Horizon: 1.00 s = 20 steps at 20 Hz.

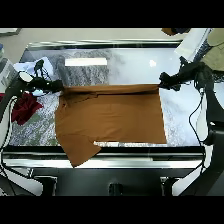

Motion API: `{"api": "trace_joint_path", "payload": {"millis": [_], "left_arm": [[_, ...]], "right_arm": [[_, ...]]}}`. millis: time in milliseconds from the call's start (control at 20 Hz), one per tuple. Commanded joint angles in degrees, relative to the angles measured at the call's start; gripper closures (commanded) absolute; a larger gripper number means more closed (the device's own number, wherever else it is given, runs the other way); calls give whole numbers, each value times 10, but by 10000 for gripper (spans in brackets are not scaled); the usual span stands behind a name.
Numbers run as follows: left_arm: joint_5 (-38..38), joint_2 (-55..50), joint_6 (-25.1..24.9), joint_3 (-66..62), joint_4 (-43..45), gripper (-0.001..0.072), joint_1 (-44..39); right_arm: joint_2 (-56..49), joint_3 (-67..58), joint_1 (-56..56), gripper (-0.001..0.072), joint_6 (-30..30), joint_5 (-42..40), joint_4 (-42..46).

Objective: Fold the clothes and pants, and hang the long-sleeved shirts on hangers.

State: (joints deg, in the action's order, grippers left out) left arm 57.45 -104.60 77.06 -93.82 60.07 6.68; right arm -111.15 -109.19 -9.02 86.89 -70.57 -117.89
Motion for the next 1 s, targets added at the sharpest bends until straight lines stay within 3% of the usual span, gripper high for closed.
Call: {"api": "trace_joint_path", "payload": {"millis": [0, 250, 950], "left_arm": [[156, -7, 5, -9, -1, 691, 16], [247, -7, 5, -9, 3, 690, 32], [257, -19, 16, 2, 30, 690, 32]], "right_arm": [[-3, 0, 0, 683, -19, -94, 21], [-3, 0, 0, 683, -26, -195, 75], [-20, 0, 0, 682, -36, -247, 95]]}}
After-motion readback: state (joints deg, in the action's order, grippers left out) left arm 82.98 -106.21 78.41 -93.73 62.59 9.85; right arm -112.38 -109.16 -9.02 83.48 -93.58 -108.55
